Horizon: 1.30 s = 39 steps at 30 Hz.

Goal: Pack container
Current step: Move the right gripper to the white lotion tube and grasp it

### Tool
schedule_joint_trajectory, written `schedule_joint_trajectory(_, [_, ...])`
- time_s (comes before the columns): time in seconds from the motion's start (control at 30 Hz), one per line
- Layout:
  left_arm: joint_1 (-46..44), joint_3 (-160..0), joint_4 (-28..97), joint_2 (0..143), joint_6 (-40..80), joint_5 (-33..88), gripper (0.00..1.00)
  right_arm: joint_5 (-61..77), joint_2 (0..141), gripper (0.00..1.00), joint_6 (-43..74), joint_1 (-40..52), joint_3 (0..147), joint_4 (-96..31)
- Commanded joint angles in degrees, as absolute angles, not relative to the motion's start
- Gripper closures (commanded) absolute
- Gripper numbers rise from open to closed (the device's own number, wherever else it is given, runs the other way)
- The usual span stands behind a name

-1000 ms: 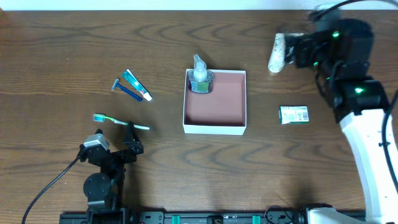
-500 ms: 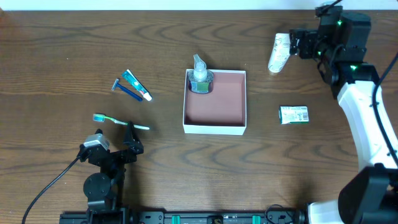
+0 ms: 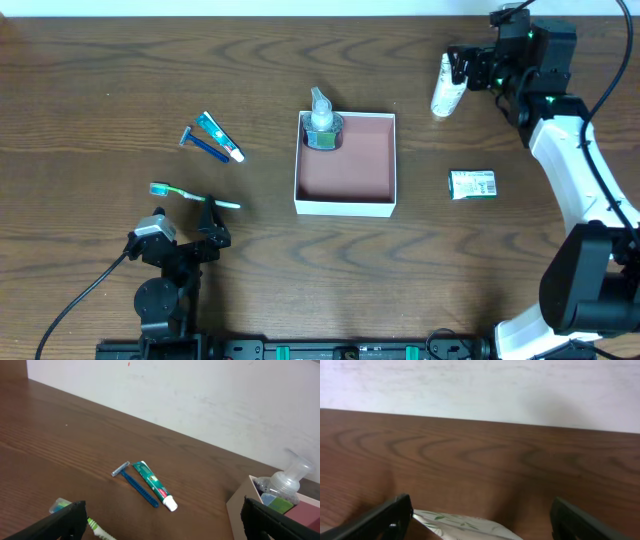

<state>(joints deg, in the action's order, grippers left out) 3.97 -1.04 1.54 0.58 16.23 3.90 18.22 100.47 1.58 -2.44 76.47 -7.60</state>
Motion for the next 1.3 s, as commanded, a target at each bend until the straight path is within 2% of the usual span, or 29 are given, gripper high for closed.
schedule_joint_trajectory(0.0, [3.8,-0.2,3.8,0.2,15.3,4.5,0.02,18.5,102.2,0.15,2.1,-3.5,76.7,-8.1])
schedule_joint_trajectory(0.17, [3.8,-0.2,3.8,0.2,15.3,4.5,0.02,18.5,103.0,0.25,2.0,-3.5,76.7,-8.4])
schedule_joint_trajectory(0.43, [3.8,-0.2,3.8,0.2,15.3,4.5,0.02,18.3,103.1,0.28,1.7,-3.8,76.7,-10.3])
schedule_joint_trajectory(0.7, [3.8,-0.2,3.8,0.2,15.3,4.5,0.02,19.8,103.1,0.43,1.7,-3.7,76.7,-17.2])
schedule_joint_trajectory(0.8, [3.8,-0.2,3.8,0.2,15.3,4.5,0.02,20.8,103.1,0.46,2.3,-3.7,76.7,-19.0])
schedule_joint_trajectory(0.97, [3.8,-0.2,3.8,0.2,15.3,4.5,0.02,22.1,103.1,0.49,2.8,-3.7,76.7,-20.0])
schedule_joint_trajectory(1.27, [3.8,-0.2,3.8,0.2,15.3,4.5,0.02,22.2,103.1,0.46,2.7,-3.7,76.7,-16.9])
